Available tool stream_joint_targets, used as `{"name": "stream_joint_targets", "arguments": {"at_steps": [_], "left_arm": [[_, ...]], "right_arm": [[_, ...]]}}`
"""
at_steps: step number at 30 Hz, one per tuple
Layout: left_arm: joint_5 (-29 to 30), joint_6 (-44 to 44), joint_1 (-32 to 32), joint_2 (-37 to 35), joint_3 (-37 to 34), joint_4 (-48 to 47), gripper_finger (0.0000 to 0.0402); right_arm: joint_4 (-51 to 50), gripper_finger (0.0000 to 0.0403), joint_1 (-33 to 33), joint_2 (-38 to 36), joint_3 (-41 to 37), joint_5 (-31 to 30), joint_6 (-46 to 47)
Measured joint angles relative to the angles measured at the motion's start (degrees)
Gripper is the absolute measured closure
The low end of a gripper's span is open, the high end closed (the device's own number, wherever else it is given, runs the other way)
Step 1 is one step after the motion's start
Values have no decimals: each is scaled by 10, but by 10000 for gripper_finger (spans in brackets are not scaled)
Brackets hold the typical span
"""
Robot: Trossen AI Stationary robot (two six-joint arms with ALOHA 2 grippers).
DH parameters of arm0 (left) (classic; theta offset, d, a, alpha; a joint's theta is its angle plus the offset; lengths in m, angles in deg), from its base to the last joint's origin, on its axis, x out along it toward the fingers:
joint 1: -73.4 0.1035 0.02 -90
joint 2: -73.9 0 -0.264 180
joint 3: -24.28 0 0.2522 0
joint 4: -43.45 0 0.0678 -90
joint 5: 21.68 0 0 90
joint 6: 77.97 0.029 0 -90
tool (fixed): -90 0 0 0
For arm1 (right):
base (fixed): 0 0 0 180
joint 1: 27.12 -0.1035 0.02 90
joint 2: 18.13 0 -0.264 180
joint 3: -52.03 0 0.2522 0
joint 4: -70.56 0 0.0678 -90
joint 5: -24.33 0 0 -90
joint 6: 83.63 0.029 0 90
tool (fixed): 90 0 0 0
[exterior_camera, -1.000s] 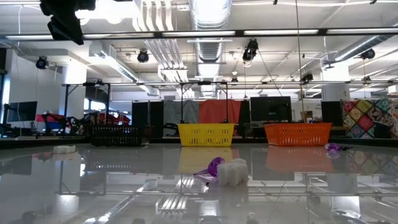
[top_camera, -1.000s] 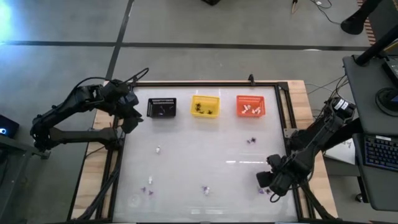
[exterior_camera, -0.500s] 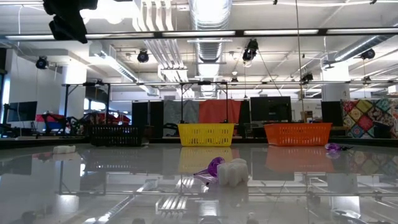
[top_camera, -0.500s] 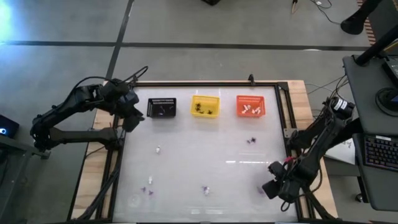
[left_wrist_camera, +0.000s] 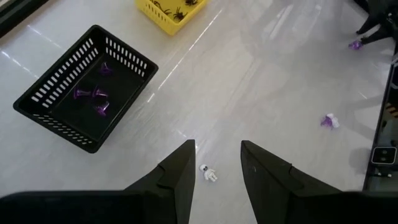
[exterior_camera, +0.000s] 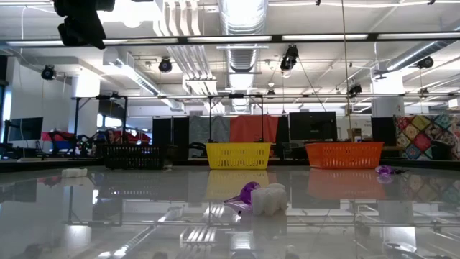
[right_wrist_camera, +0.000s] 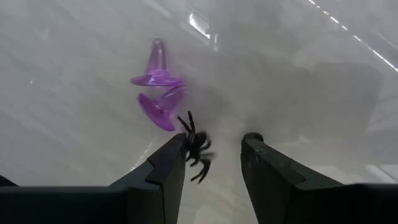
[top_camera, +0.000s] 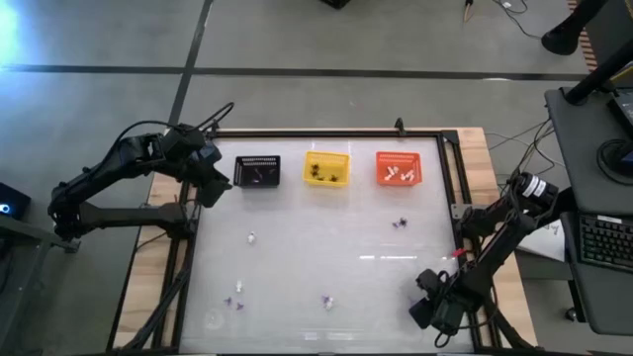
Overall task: Sort Halloween decoration
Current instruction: Put the black spider toy into the yellow bin
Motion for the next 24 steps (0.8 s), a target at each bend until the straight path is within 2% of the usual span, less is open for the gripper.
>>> {"name": "stream_joint_targets", "arguments": {"at_steps": [8, 11, 16, 24], "left_arm": [[0, -9, 0, 2, 0, 0, 290], [0, -9, 0, 5, 0, 0, 290], [0, -9, 0, 6, 0, -1, 290], [0, 4, 0, -4, 0, -13, 290]], "right_arm": [[5, 266, 1, 37, 1, 31, 23], [7, 295, 1, 39, 1, 42, 29], [8, 380, 0, 34, 1, 52, 33], [5, 393, 0, 1, 0, 42, 102]]}}
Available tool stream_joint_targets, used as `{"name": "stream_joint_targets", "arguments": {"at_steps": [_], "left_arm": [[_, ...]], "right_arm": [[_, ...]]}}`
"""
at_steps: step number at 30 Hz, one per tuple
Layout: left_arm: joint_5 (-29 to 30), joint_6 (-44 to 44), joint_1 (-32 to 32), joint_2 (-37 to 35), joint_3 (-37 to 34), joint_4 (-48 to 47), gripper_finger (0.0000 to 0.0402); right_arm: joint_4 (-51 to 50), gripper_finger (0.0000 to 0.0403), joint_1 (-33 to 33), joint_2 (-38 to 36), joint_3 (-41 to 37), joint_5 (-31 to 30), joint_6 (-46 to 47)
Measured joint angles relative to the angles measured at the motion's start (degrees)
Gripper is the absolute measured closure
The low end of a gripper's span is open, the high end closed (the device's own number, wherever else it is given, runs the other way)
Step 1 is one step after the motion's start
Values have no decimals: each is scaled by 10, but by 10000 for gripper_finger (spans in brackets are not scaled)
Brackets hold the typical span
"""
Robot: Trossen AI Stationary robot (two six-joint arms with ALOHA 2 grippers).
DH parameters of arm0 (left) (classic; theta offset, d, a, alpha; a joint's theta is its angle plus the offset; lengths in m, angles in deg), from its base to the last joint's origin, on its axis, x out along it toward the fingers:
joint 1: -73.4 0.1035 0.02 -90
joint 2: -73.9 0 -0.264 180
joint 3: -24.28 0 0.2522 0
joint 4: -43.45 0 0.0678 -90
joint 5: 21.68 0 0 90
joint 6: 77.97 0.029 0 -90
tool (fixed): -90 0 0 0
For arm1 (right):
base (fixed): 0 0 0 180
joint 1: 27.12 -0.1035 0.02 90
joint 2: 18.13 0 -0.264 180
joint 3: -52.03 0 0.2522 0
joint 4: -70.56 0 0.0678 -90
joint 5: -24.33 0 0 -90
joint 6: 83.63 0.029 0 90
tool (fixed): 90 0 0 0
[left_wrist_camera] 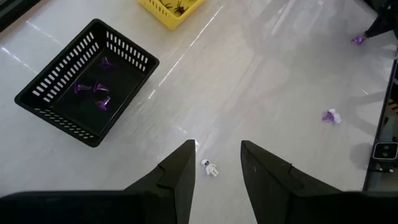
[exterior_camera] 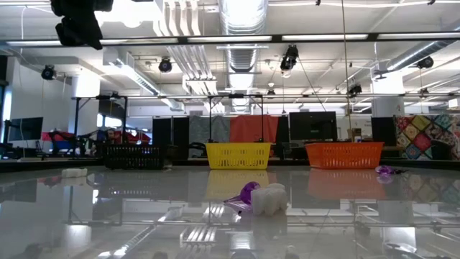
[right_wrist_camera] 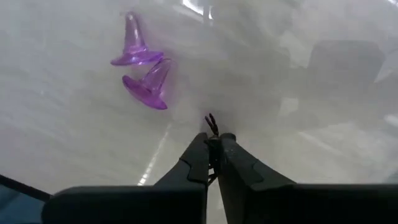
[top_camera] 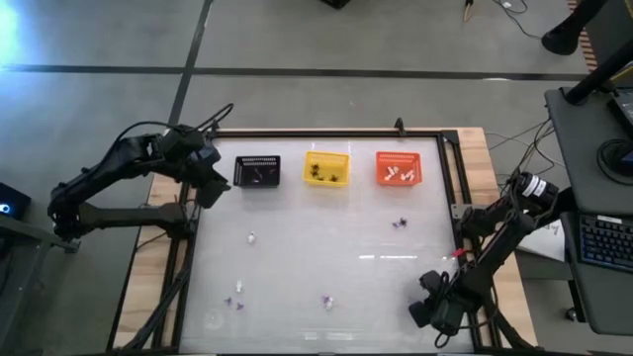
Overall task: Sort Halloween decoration
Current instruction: Put the black spider toy into the yellow bin
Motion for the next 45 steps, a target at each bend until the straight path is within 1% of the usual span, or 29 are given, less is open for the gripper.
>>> {"name": "stream_joint_targets", "arguments": {"at_steps": [2, 5, 9, 16, 20, 26, 31, 34, 36, 38, 39, 42, 45], "left_arm": [[0, 2, 0, -2, 0, 0, 290], [0, 5, 0, -5, 0, 0, 290], [0, 22, 0, -6, 0, 0, 290], [0, 49, 0, -6, 0, -1, 290], [0, 65, 0, -8, 0, -4, 290], [1, 91, 0, -10, 0, -6, 290], [5, 98, 0, -9, 0, -6, 290], [33, 109, 0, -10, 0, -5, 290], [68, 112, 0, -10, 0, -4, 290], [101, 112, 0, -10, 0, -4, 290], [107, 112, 0, -10, 0, -4, 290], [107, 108, 0, -10, 0, -4, 290], [106, 98, 0, -9, 0, -4, 290]], "right_arm": [[-12, 393, -1, -17, -2, -21, 21], [-22, 393, 2, -48, -3, -72, 52], [-44, 394, 25, -76, -2, -84, 53], [-47, 394, 97, -101, -2, -178, 14], [-32, 394, 159, -108, -2, -213, -44], [31, 394, 273, -110, -2, -218, -184], [126, 394, 362, -110, -1, -217, -321], [186, 394, 413, -110, -1, -210, -400], [227, 394, 445, -108, -1, -206, -447], [267, 394, 475, -104, -1, -195, -486], [284, 394, 489, -101, -1, -189, -504], [323, 394, 529, -92, -1, -170, -542], [332, 394, 569, -90, -1, -146, -570]]}}
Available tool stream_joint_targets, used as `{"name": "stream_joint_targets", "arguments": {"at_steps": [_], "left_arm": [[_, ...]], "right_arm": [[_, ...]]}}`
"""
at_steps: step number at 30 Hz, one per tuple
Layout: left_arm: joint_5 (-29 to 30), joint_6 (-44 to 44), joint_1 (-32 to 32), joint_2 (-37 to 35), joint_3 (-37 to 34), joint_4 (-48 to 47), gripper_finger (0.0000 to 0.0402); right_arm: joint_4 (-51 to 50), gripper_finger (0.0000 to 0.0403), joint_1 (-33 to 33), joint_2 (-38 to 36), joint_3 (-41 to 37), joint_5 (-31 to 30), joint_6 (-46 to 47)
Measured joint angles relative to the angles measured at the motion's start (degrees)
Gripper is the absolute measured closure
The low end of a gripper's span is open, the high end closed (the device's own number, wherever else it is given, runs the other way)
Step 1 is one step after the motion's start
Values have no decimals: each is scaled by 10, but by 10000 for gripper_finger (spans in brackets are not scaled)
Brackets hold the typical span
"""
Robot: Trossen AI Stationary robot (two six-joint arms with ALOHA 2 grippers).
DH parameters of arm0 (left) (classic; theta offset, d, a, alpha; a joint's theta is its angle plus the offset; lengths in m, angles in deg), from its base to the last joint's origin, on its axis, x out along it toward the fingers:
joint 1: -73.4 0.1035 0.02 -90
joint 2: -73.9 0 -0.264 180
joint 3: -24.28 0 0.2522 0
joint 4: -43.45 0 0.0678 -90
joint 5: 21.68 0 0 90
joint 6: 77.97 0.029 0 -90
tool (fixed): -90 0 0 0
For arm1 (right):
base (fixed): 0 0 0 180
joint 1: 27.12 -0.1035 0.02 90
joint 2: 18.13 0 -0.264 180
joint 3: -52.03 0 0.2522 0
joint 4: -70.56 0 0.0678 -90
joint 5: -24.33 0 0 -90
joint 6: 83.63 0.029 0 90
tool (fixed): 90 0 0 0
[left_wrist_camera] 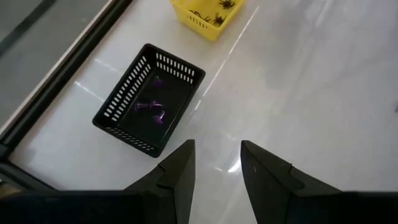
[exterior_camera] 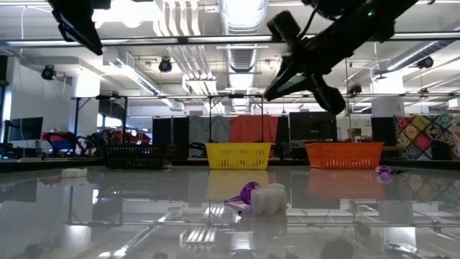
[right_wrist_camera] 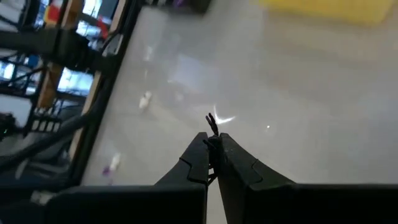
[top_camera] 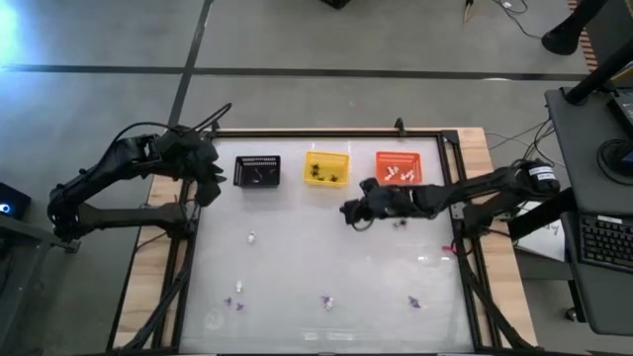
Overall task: Sort Halloween decoration
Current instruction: Put the black spider toy into the yellow bin
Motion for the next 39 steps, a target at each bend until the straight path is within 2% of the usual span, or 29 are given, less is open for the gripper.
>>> {"name": "stream_joint_targets", "arguments": {"at_steps": [8, 15, 22, 26, 29, 33, 39], "left_arm": [[0, -25, 0, 1, 0, 0, 290], [0, -25, 0, 1, 0, -2, 290], [-1, -33, 0, 1, 0, -2, 290], [-1, -38, 0, 2, 0, 0, 290], [0, -44, 0, 3, 0, 0, 290], [0, -64, 0, 5, 0, 0, 290], [0, -78, 0, 8, 0, 0, 290]], "right_arm": [[14, 394, 96, 0, 0, 14, -55], [29, 394, 170, 0, 0, 17, -64], [48, 394, 230, 18, 0, 79, -97], [82, 394, 253, 55, 12, 141, -118], [78, 394, 261, 91, 45, 162, -152], [33, 394, 269, 132, 105, 190, -213], [-155, 394, 275, 178, 216, 191, -350]]}}
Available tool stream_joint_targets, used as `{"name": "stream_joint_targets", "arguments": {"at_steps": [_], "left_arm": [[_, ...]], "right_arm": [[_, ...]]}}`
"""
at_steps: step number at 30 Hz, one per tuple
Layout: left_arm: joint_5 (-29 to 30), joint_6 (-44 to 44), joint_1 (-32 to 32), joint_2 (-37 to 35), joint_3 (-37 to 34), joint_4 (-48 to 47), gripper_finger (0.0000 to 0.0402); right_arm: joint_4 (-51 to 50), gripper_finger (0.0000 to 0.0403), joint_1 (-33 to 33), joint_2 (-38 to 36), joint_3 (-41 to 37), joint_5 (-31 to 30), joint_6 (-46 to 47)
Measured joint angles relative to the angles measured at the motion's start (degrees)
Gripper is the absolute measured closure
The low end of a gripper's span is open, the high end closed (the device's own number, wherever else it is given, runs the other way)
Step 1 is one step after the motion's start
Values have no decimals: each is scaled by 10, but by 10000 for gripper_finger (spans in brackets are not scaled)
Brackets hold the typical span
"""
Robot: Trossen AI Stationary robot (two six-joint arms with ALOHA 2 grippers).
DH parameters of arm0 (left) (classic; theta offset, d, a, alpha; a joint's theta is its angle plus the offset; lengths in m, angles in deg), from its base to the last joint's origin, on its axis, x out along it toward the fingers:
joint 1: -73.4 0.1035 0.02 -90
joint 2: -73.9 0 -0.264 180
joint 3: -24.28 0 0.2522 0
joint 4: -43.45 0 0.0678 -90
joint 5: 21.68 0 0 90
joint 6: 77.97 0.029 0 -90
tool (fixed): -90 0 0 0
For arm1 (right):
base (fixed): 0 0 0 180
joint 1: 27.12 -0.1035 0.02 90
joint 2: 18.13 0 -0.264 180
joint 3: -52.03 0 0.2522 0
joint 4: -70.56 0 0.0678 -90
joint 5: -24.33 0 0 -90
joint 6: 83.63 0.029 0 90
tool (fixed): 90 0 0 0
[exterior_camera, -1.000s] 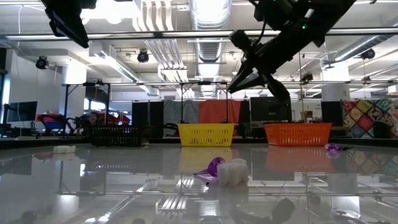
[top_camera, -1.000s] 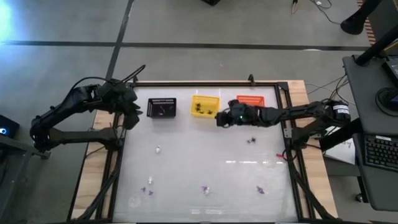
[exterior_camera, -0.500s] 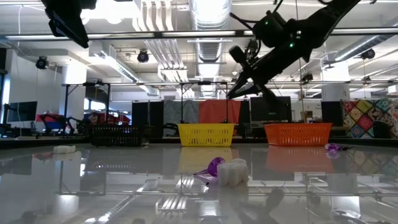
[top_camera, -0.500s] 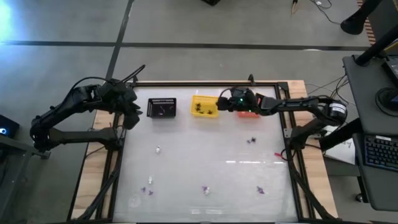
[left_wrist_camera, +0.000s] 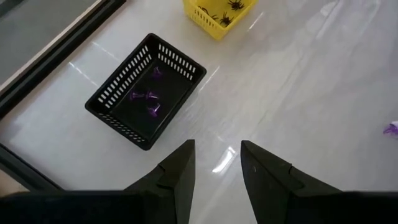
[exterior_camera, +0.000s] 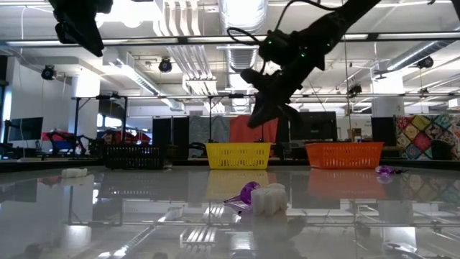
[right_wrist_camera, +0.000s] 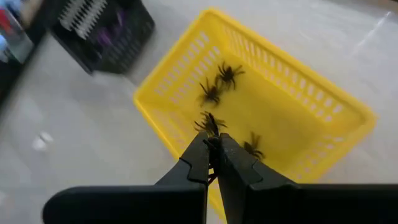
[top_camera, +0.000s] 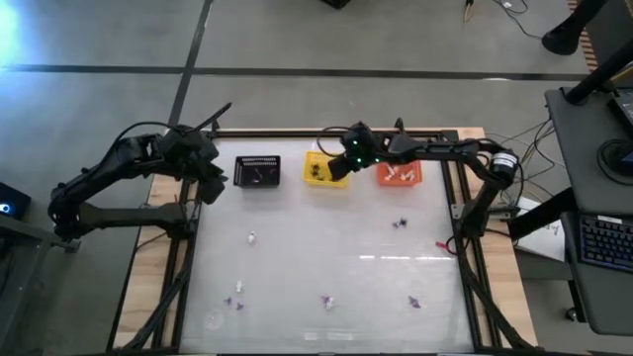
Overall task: Sort Halloween decoration
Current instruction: Put the black spider toy into the yellow bin, then put the white skeleton toy into the orange bin
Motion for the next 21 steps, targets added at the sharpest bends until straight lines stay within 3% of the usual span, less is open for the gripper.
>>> {"name": "stream_joint_targets", "arguments": {"at_steps": [6, 11, 21], "left_arm": [[0, -16, 0, 3, 0, 0, 290], [0, -22, 0, 4, 0, 0, 290], [0, -23, 0, 4, 0, -1, 290]], "right_arm": [[-107, 394, 0, 35, 71, 0, -100], [-147, 387, 3, 55, 91, 6, -131], [-154, 299, 6, 77, 97, 30, -139]]}}
